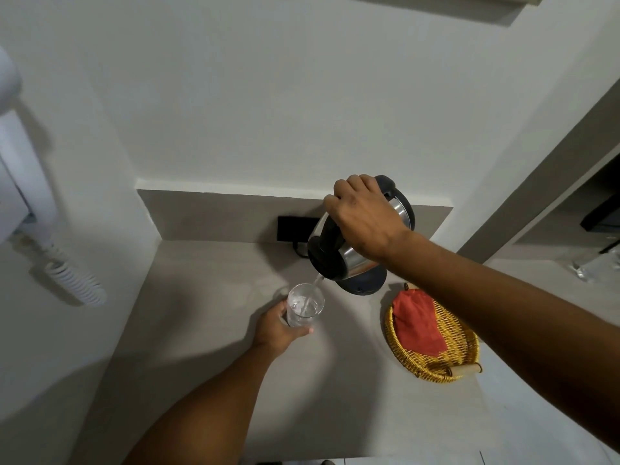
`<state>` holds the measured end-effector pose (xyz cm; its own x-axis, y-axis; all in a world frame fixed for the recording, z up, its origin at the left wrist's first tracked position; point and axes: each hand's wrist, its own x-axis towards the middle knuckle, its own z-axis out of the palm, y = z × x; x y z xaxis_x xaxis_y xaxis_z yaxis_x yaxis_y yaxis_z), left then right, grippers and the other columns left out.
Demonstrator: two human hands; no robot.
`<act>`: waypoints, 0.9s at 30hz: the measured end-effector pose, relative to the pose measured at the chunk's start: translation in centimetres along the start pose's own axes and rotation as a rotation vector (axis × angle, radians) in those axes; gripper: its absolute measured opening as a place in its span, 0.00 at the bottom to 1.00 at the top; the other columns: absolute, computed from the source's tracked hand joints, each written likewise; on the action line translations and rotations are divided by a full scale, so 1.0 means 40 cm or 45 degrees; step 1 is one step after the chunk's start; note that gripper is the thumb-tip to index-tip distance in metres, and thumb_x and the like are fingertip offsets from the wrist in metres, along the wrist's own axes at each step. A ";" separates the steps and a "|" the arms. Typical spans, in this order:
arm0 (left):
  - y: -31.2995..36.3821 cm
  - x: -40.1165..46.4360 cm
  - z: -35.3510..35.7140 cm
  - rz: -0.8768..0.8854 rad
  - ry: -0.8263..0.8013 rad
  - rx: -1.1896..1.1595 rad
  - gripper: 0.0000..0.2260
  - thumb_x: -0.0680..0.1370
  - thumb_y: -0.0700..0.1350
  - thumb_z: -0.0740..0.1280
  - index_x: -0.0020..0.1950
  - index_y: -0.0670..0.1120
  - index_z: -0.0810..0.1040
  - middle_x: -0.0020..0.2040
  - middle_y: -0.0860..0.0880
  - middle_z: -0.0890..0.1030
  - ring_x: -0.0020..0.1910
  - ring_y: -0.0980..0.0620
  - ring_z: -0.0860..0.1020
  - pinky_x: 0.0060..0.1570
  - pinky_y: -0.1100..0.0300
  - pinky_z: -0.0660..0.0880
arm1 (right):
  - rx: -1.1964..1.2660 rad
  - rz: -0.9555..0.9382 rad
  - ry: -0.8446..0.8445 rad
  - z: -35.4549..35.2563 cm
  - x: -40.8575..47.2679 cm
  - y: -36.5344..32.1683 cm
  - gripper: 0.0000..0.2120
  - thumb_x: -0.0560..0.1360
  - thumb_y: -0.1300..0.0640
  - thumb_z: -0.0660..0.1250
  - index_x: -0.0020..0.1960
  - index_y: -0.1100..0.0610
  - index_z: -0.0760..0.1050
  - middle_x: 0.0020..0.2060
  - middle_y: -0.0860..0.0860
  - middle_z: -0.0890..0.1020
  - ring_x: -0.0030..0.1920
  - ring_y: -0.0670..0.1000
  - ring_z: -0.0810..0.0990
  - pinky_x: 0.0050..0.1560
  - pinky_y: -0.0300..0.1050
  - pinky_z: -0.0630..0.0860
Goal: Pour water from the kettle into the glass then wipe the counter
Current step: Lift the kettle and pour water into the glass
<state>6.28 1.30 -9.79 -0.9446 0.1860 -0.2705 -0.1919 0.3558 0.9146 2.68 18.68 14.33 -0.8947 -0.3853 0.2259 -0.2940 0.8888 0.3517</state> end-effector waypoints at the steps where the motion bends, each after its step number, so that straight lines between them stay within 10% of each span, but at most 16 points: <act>1: 0.001 0.000 0.001 0.001 -0.001 0.001 0.29 0.63 0.35 0.84 0.63 0.42 0.82 0.48 0.49 0.84 0.40 0.61 0.77 0.37 0.81 0.72 | -0.001 0.004 -0.001 -0.001 0.001 0.000 0.06 0.74 0.65 0.61 0.49 0.60 0.74 0.43 0.57 0.75 0.46 0.58 0.70 0.55 0.54 0.67; 27: -0.028 0.021 0.017 -0.002 0.012 0.021 0.30 0.63 0.38 0.85 0.63 0.44 0.81 0.50 0.49 0.85 0.47 0.54 0.80 0.40 0.82 0.72 | 0.077 0.086 0.012 0.031 -0.006 0.033 0.06 0.74 0.65 0.63 0.50 0.59 0.73 0.45 0.56 0.74 0.48 0.57 0.70 0.56 0.52 0.66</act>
<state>5.86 1.69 -11.24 -0.9468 0.1768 -0.2691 -0.1890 0.3715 0.9090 2.09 20.25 13.62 -0.9102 -0.3258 0.2558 -0.2529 0.9262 0.2798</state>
